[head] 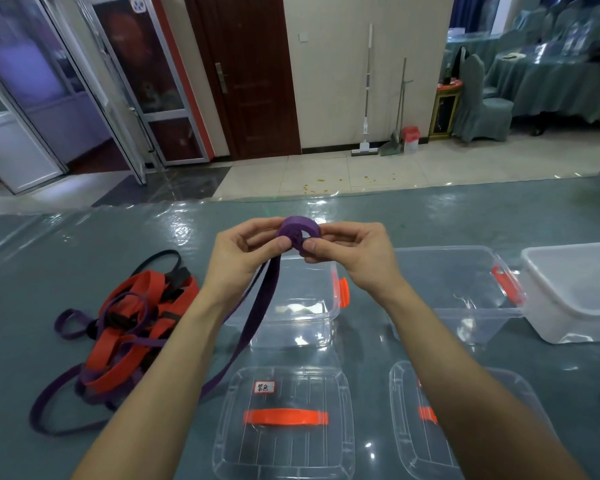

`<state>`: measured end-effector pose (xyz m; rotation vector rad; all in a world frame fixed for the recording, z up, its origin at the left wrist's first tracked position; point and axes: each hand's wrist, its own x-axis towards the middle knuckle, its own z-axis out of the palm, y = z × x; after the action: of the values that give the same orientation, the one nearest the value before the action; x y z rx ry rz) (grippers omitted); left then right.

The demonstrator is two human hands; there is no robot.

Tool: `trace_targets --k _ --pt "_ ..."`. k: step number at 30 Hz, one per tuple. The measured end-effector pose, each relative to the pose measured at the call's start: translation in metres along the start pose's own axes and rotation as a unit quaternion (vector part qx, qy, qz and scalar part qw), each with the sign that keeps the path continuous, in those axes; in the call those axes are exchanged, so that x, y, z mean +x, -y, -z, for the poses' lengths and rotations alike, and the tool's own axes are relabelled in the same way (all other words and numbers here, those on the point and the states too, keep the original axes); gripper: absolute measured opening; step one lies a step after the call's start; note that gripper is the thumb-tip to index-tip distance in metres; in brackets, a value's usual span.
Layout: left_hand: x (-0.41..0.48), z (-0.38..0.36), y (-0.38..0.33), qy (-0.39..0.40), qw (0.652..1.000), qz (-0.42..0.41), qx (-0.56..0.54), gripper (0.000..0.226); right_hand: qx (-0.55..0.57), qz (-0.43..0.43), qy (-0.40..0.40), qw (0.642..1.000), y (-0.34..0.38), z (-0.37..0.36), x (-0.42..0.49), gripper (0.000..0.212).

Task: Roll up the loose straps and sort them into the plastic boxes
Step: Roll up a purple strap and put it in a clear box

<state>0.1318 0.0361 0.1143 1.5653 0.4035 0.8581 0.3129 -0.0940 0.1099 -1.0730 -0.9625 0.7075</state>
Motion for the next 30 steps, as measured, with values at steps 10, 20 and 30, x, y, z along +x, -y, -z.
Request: trace_targets --k 10,20,30 --pt "-0.012 0.022 -0.011 0.009 0.998 0.042 0.056 0.048 -0.028 -0.018 0.013 0.999 -0.021 -0.025 -0.004 0.029" --pt "-0.024 0.053 -0.063 0.111 0.924 0.064 0.360 0.028 -0.257 -0.037 0.172 0.950 0.010 -0.041 0.003 0.025" --pt "-0.024 0.096 -0.056 0.122 0.950 0.017 0.287 0.041 -0.184 -0.011 0.123 0.975 0.005 -0.079 0.008 0.026"
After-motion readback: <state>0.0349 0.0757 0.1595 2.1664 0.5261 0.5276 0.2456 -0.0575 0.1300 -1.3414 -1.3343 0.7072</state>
